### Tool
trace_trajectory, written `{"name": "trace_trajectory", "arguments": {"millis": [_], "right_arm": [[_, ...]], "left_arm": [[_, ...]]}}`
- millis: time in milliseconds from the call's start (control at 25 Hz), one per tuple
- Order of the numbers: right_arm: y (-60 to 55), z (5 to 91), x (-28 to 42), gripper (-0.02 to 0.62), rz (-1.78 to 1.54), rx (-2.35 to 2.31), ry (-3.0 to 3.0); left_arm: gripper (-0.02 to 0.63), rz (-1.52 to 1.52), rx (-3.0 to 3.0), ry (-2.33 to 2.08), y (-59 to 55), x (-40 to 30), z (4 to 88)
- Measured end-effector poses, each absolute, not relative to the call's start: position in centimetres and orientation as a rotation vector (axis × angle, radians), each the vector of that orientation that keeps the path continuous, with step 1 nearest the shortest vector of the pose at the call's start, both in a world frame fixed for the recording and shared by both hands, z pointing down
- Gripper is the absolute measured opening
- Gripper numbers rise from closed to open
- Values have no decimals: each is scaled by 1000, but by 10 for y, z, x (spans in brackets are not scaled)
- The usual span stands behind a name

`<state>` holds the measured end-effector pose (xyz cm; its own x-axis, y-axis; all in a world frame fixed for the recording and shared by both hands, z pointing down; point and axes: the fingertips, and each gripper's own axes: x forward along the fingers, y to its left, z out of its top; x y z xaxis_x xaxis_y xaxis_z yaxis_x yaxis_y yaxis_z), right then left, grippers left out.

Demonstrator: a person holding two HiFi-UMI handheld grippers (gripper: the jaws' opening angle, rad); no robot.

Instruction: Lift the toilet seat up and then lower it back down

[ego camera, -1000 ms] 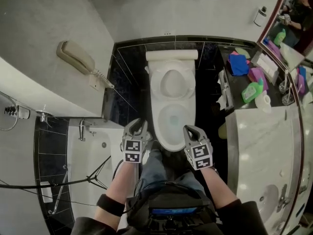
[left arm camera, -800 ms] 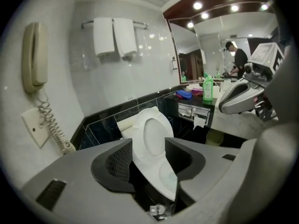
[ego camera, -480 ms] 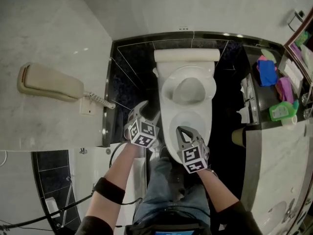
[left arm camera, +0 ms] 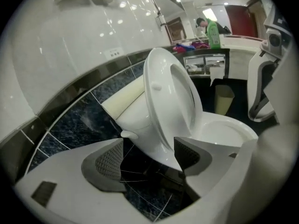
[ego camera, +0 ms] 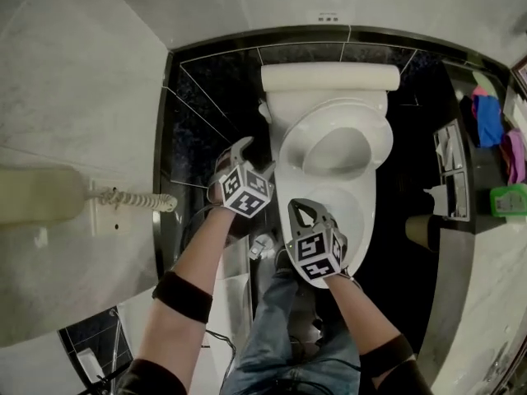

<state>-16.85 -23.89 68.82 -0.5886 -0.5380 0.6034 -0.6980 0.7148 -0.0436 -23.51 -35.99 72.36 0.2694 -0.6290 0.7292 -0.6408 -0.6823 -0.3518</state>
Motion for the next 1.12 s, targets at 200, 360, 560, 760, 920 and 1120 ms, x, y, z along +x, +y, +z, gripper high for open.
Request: {"name": "trace_trajectory", "arguments": {"millis": [200,360,560,760,920,1120], "right_arm": [[-260,715,-192,11,400,947,-2357],[-279,732,-203,11,438,979,-2357],[-293,744,-215,11,487,996,-2366],[-305,757,-221,11,510,998,-2371],[-314,762,-224,11,518,998,-2379],[-321,768,-226,11,537,1003,-2387]], "left_arm": [[345,1600,2519,-1201,-403,-249,756],[345,1665,2528,-1173,-437,-249,772],[345,1740,2539,-1110,-469,-250,789],[345,1871,2533,-980,-483,-251,817],[345,1986,2498,-913,-489,-258,838],[345,2041,2482,-849,-494,-258,851]]}}
